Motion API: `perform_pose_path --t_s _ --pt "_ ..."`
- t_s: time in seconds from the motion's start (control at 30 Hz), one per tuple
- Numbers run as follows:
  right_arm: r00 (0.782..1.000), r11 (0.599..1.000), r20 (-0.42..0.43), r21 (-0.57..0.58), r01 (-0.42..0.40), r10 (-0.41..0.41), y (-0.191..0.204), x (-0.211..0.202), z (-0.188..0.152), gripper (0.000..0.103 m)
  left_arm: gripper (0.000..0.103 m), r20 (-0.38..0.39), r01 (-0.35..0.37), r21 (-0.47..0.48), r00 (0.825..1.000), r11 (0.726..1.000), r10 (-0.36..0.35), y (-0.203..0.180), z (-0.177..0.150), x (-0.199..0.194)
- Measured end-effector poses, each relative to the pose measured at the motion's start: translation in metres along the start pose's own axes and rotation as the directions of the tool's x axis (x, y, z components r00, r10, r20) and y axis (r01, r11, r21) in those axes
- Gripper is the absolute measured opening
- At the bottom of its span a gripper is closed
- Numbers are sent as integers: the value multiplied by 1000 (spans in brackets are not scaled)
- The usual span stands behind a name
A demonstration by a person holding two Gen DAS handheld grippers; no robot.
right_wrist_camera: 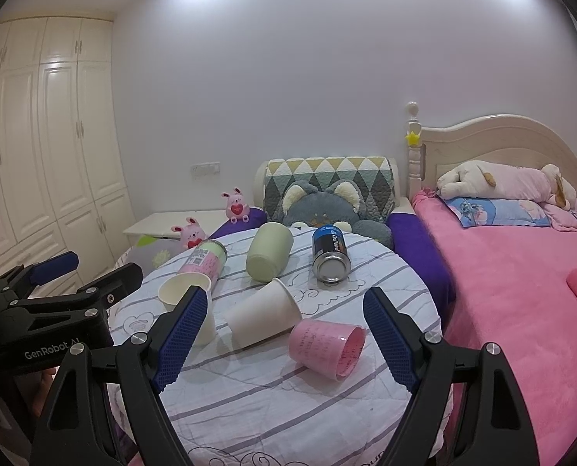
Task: Flip cup upright
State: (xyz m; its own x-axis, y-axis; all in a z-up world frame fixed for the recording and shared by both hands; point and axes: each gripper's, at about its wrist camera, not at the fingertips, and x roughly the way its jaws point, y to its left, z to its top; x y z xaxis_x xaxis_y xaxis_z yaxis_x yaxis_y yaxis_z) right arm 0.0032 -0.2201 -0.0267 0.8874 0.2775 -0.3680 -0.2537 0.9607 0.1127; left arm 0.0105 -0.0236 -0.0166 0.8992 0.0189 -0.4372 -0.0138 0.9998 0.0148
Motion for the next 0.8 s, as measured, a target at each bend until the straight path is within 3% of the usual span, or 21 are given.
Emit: perform_pose_path --t_s 0.8 --pt "1000 1000 -29 -8 -2 2 5 11 -2 84 103 -16 -13 1 1000 1000 13 11 -6 9"
